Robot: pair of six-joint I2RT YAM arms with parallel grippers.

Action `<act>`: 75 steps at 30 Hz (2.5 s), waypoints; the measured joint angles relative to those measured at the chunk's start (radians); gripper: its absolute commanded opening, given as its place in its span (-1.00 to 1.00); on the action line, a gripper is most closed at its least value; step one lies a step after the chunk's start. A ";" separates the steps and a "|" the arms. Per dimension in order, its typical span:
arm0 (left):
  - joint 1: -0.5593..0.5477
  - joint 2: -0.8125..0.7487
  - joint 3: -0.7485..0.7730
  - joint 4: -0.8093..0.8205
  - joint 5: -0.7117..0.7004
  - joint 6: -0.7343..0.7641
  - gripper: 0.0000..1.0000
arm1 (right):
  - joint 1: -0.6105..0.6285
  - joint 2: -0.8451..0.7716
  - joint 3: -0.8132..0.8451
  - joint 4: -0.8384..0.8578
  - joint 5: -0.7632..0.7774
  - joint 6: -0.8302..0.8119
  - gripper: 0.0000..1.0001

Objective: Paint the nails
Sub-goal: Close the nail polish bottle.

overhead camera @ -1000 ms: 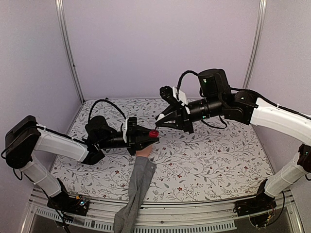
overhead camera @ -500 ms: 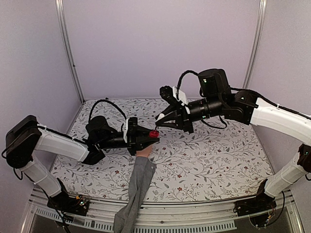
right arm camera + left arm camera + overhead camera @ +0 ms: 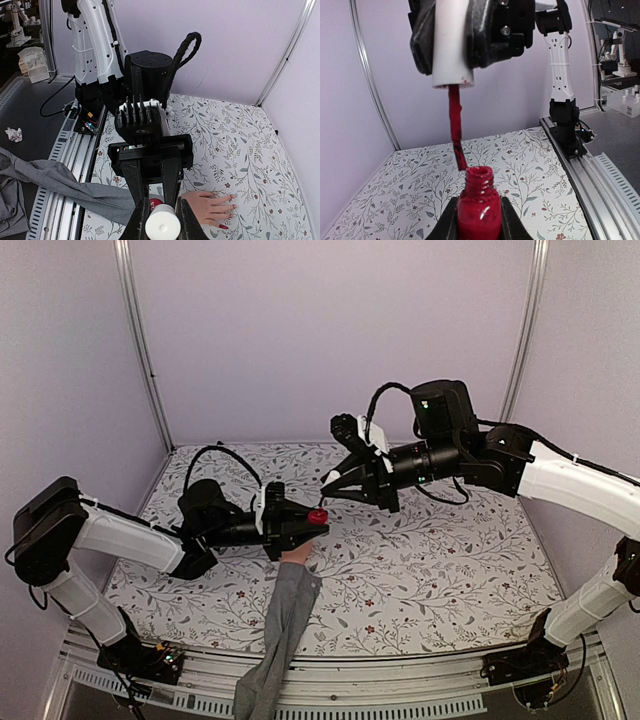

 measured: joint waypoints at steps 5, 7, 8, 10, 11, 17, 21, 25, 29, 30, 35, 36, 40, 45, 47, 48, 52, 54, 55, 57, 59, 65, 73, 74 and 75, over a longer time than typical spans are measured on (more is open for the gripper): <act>0.000 0.000 0.000 0.000 0.000 0.000 -1.00 | 0.000 0.000 0.000 -0.001 -0.002 0.000 -1.00; 0.000 0.000 0.000 0.001 0.000 -0.003 -1.00 | 0.000 0.000 0.000 -0.001 -0.002 -0.003 -1.00; 0.000 0.000 0.000 0.002 0.000 -0.005 -1.00 | 0.000 0.000 0.000 -0.001 -0.003 -0.004 -1.00; 0.000 0.000 0.000 0.002 0.000 -0.010 -1.00 | 0.000 -0.001 0.000 -0.001 -0.005 -0.007 -1.00; 0.000 0.000 0.000 0.002 0.000 -0.013 -1.00 | 0.000 -0.002 0.000 -0.001 -0.006 -0.008 -1.00; 0.001 0.000 0.000 0.010 0.000 -0.026 -1.00 | 0.001 -0.014 0.000 -0.001 -0.020 -0.011 -1.00; 0.002 0.000 0.000 0.018 0.000 -0.031 -1.00 | 0.001 -0.016 0.000 -0.001 -0.023 -0.011 -1.00; 0.003 0.000 0.000 0.020 0.000 -0.032 -1.00 | 0.002 -0.016 0.000 -0.001 -0.023 -0.011 -1.00; 0.003 0.000 0.000 0.020 0.002 -0.035 -1.00 | 0.002 -0.016 0.000 -0.002 -0.023 -0.012 -1.00; 0.003 0.000 0.000 0.020 0.002 -0.035 -1.00 | 0.002 -0.016 0.000 -0.002 -0.023 -0.013 -1.00; 0.003 0.000 0.000 0.019 0.003 -0.038 -1.00 | 0.002 -0.016 0.000 -0.002 -0.022 -0.014 -1.00; 0.003 0.000 0.000 0.019 0.003 -0.038 -1.00 | 0.002 -0.016 0.000 -0.002 -0.022 -0.015 -1.00; 0.003 0.000 0.000 0.019 0.003 -0.039 -1.00 | 0.008 -0.015 0.000 -0.005 -0.019 -0.018 -1.00; 0.003 0.000 0.000 0.019 0.003 -0.040 -1.00 | 0.018 -0.011 0.000 -0.008 -0.003 -0.026 -1.00; 0.003 0.000 0.000 0.019 0.003 -0.042 -1.00 | 0.019 -0.010 0.000 -0.009 0.001 -0.027 -1.00; 0.003 0.000 0.000 0.019 0.003 -0.043 -1.00 | 0.019 -0.008 0.000 -0.009 0.002 -0.028 -1.00; 0.003 0.000 0.000 0.020 0.003 -0.046 -1.00 | 0.019 -0.006 0.000 -0.010 0.009 -0.030 -1.00; 0.003 0.000 0.000 0.020 0.003 -0.046 -1.00 | 0.019 -0.006 0.000 -0.010 0.014 -0.030 -1.00; 0.003 0.000 0.000 0.020 0.003 -0.046 -1.00 | 0.019 -0.006 0.000 -0.010 0.019 -0.030 -1.00; 0.004 0.000 0.000 0.020 0.003 -0.046 -1.00 | 0.019 -0.006 0.000 -0.010 0.026 -0.030 -1.00; 0.005 -0.002 0.000 0.020 0.002 -0.046 -1.00 | 0.019 -0.006 0.000 -0.010 0.029 -0.030 -1.00; 0.008 -0.002 0.000 0.022 0.003 -0.050 -1.00 | 0.019 -0.006 0.000 -0.010 0.035 -0.031 -1.00; 0.009 -0.002 0.000 0.025 0.003 -0.053 -1.00 | 0.019 -0.006 -0.002 -0.009 0.042 -0.031 -1.00; 0.010 -0.002 0.000 0.025 0.003 -0.054 -1.00 | 0.019 -0.006 -0.002 -0.009 0.042 -0.031 -1.00; 0.010 -0.002 0.000 0.025 0.003 -0.054 -1.00 | 0.019 -0.006 -0.003 -0.009 0.042 -0.031 -1.00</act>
